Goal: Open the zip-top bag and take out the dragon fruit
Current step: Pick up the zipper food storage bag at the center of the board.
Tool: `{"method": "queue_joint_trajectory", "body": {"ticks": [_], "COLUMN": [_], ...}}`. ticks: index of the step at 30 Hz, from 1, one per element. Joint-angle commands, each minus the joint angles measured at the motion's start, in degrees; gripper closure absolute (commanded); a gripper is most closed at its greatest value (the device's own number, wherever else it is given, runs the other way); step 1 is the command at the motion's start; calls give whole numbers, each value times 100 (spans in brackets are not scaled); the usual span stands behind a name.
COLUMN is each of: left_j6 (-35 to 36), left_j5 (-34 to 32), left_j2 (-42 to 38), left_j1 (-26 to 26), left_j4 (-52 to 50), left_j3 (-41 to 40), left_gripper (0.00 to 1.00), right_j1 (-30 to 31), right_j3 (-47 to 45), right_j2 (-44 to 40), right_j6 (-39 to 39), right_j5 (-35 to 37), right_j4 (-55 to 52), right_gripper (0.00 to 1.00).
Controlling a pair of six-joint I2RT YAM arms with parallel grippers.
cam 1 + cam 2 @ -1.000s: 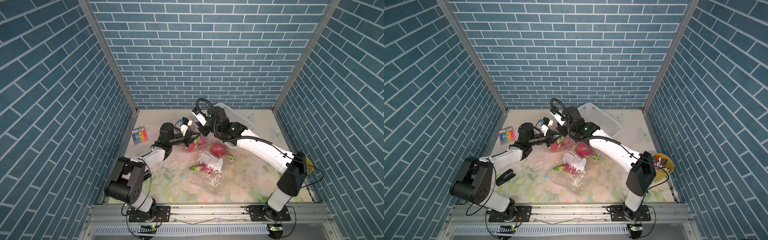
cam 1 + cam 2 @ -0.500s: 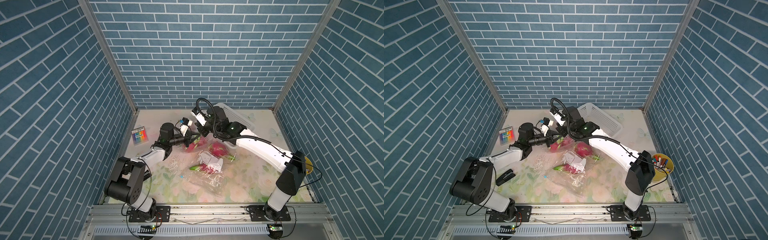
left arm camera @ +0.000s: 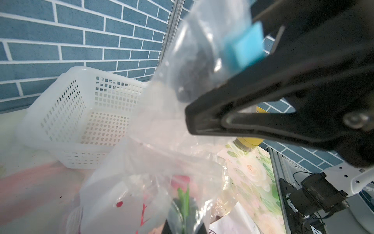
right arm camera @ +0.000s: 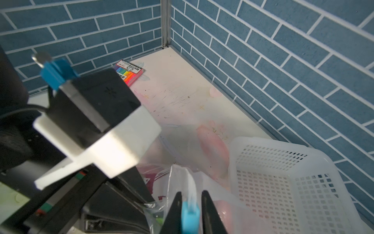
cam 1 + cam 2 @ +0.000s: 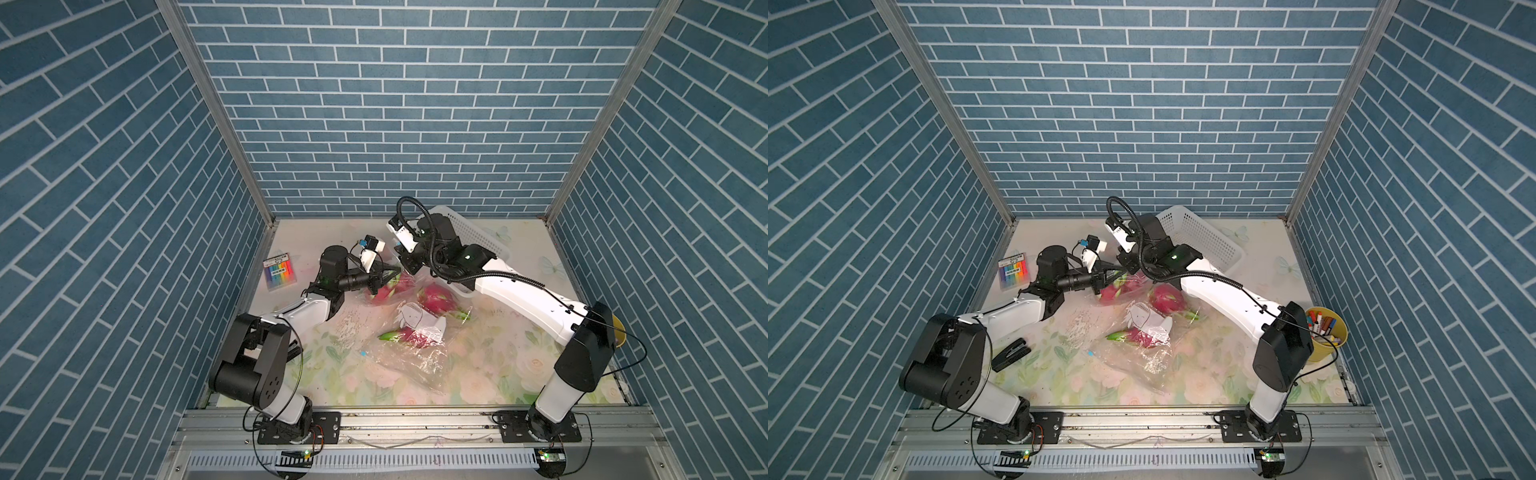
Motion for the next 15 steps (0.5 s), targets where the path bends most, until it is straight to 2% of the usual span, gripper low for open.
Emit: {"method": "queue_joint_trajectory", "body": {"ticks": [1,8,15], "left_j6": [61,48,48], "left_j5": [66,60,51], "left_j2": [-62,-60,-70], "left_j1": [-25,-28,-16], "left_j4": [14,14,17], "left_j3": [122,133,123], "left_gripper": [98,98,98], "right_j1": [-6,-5,0], "right_j3": [-31,-92,-150], "right_j2": [-276,-333,-342], "right_j6": [12,47,87], "right_j5": [-37,-75,-84], "right_j4": [126,138,160], "right_gripper": [81,81,92]}}
